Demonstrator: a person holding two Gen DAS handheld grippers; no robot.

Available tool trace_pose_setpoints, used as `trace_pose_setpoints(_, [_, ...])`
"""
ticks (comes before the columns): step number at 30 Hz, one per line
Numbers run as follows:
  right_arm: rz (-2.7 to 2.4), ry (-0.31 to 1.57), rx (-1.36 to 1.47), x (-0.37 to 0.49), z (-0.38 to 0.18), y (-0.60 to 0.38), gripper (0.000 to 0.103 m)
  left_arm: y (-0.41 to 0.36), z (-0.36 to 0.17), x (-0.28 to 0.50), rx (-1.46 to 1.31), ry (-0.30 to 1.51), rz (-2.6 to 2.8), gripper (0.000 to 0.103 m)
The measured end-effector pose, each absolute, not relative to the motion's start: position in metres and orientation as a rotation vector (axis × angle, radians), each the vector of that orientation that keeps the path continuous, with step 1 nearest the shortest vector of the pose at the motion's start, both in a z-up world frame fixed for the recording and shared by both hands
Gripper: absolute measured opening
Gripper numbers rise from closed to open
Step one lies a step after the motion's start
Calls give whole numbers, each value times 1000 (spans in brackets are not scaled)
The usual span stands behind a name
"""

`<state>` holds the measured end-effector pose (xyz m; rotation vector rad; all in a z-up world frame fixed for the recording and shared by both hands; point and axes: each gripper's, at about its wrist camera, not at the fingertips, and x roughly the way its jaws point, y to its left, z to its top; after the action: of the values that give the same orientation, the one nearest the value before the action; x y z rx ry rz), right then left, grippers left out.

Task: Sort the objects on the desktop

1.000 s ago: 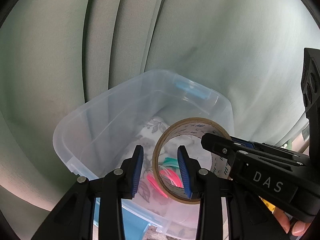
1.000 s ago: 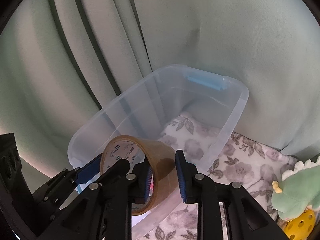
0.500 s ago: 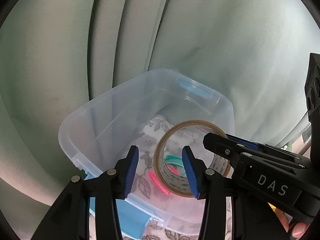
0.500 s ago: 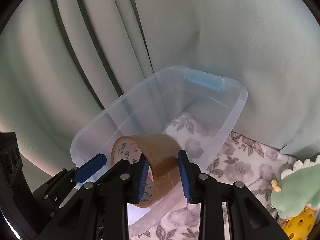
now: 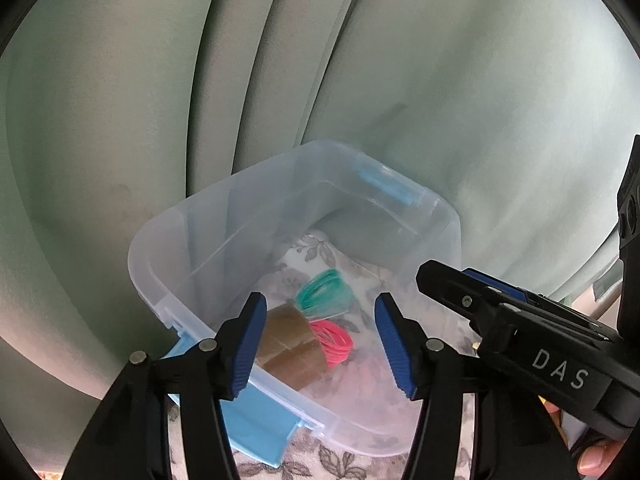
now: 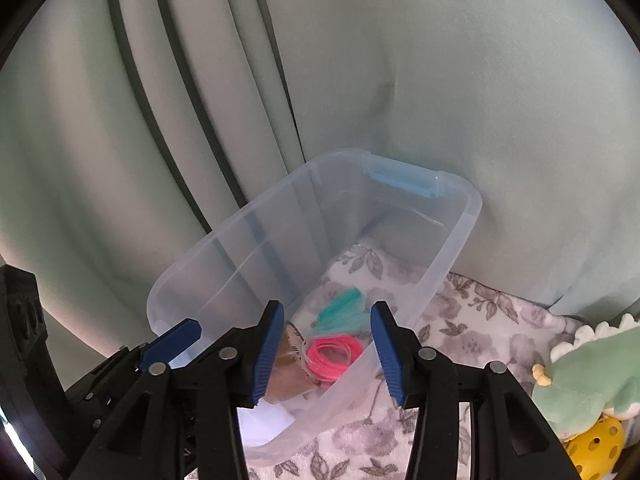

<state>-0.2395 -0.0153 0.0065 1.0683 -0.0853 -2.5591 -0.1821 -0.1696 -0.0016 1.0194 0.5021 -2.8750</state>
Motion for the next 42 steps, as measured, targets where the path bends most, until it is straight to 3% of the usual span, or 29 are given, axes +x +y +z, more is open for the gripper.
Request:
trace_pose_setpoints(23, [-2564, -127, 1057, -188, 16, 17, 51, -125, 24, -123, 1078, 429, -2898, 57])
trace_pose_setpoints(42, [-2759, -377, 1132, -89, -4, 152, 59, -4, 9, -105, 1290, 201, -3063, 57])
